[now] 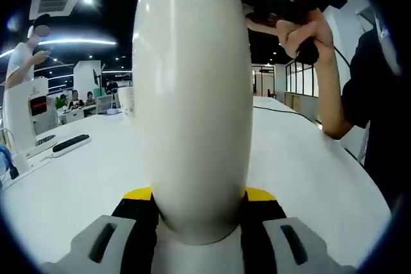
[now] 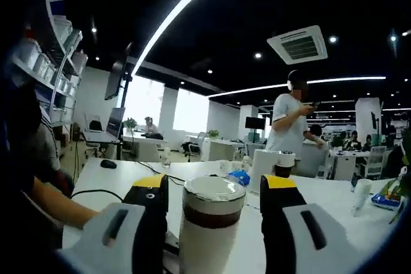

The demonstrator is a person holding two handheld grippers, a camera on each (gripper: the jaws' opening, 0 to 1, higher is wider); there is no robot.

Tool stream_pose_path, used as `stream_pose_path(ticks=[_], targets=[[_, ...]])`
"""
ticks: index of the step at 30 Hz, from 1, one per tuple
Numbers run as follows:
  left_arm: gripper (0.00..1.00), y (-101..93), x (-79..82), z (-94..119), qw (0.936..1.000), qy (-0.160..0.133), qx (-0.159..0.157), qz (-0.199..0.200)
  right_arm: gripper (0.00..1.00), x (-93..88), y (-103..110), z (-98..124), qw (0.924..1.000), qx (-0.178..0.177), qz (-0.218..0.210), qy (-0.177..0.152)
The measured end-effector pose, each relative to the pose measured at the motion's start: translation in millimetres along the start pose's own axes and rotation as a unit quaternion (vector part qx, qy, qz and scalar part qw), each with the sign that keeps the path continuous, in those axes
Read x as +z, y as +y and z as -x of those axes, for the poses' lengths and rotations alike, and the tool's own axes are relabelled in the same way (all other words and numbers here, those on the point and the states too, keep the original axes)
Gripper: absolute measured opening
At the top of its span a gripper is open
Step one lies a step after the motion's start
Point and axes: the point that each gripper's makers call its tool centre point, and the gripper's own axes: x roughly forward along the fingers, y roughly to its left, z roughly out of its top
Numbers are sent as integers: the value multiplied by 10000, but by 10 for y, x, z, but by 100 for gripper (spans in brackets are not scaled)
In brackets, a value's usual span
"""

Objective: Grasp the water cup twist off the cup lid place the cup lid on the table

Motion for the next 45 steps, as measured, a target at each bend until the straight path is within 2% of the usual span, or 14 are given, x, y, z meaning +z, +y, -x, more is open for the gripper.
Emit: stream_pose_path(ticks=[8, 12, 15, 18, 22, 27, 30, 32, 34, 36, 39, 40, 43, 45], targets=[[51, 11, -2, 5, 10000, -1, 17, 4, 49, -2, -89, -78, 9997, -42, -158, -159], [51, 14, -6, 9, 10000, -1, 21, 4, 46, -37, -10, -154, 9997, 225, 94, -24], [51, 20, -12, 12, 10000, 3, 29, 17, 46, -29, -20, -177, 9994, 313, -53, -103], [51, 20, -14, 11, 10000, 4, 29, 23, 46, -23, 20, -164, 9974, 693, 113, -176], [51, 20, -15, 10, 10000, 4, 27, 25, 46, -14, 91, -168, 9875, 1514, 324, -278], [51, 10, -15, 8, 10000, 7, 12, 31, 46, -16, 106, -154, 9673, 2506, 122, -362], [51, -6, -8, 3, 10000, 4, -5, 17, 46, -5, 105, -111, 9546, 2934, -15, -512], [51, -9, -3, 2, 10000, -1, -12, 10, 46, -3, 103, -94, 9512, 3025, -149, -589], [51, -22, 1, 3, 10000, -2, -16, 2, 46, -9, 90, -99, 9491, 3058, -157, -738], [51, -30, 2, 5, 10000, -4, -20, 4, 46, 0, 94, -108, 9505, 3025, -210, -675], [51, -39, 7, 8, 10000, -6, -25, 4, 47, 17, 92, -100, 9573, 2844, -57, -515], [51, -43, 9, 7, 10000, -7, -26, -1, 51, 42, 92, -90, 9595, 2775, -63, -483], [51, -61, 14, 13, 10000, -10, -26, -5, 73, 184, 72, -75, 9692, 2371, -404, -522], [51, -68, 16, 14, 10000, -10, -26, -4, 72, 290, 3, -100, 9848, 1626, -216, -576]])
